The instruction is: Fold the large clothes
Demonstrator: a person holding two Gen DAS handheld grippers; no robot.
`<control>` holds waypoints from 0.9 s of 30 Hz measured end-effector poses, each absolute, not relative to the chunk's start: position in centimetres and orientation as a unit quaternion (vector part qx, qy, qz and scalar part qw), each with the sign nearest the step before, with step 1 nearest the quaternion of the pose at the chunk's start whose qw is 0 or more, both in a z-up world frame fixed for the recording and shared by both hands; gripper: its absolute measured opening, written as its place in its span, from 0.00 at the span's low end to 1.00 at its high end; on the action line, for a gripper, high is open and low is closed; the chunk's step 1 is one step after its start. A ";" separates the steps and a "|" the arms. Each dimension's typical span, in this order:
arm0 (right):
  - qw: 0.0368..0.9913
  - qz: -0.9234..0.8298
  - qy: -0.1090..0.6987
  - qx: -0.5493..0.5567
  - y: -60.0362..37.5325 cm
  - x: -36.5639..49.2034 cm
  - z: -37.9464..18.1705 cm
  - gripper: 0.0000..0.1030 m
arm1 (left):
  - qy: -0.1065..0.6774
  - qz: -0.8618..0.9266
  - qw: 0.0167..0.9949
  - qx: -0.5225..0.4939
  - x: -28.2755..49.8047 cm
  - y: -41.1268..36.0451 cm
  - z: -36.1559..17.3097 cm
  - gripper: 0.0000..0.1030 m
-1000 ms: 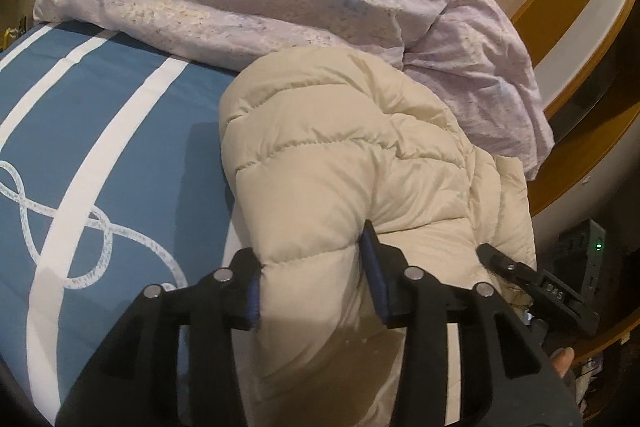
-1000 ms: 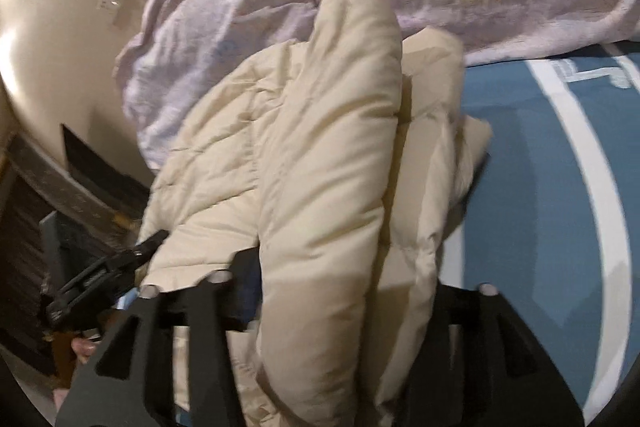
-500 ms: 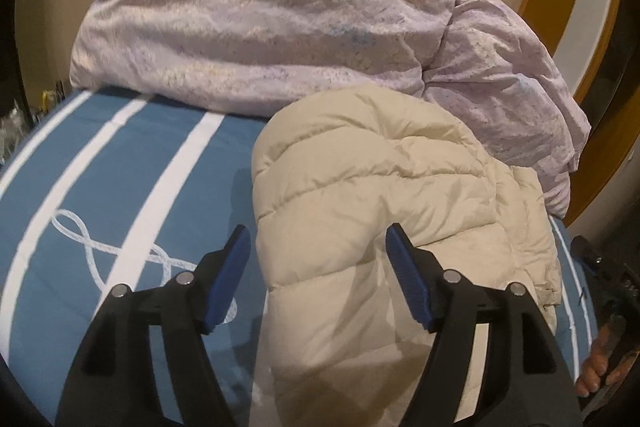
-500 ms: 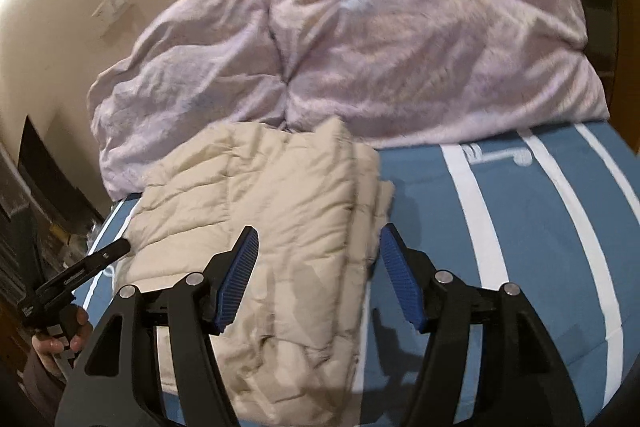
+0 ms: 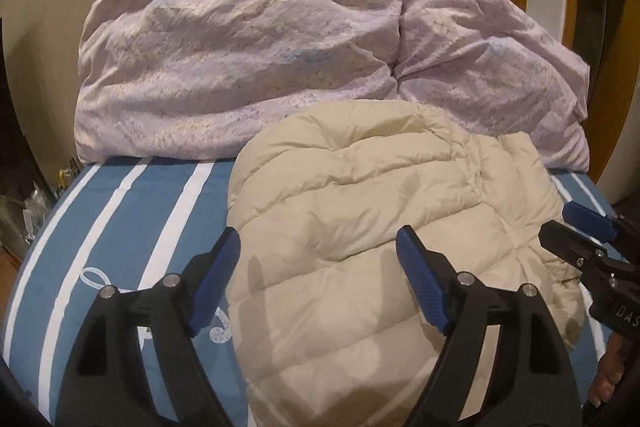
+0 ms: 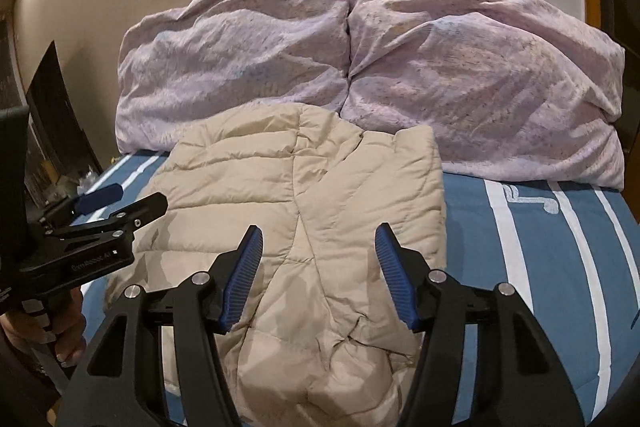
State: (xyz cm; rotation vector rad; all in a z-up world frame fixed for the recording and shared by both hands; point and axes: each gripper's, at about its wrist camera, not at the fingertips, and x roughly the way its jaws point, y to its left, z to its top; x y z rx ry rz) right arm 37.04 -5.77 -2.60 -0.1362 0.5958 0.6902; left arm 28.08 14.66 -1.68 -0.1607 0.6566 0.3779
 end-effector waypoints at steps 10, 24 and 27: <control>0.897 0.325 0.290 -0.073 -5.0 37.9 -3.6 0.59 | 0.335 0.190 0.921 -0.064 29.2 15.0 -3.4 0.79; 0.883 0.311 0.341 -0.085 -4.6 39.9 -7.9 0.60 | 0.351 0.179 0.917 -0.061 30.4 15.5 -5.9 0.88; 0.880 0.312 0.349 -0.083 -4.6 40.1 -8.4 0.60 | 0.354 0.178 0.916 -0.061 30.7 15.6 -6.3 0.89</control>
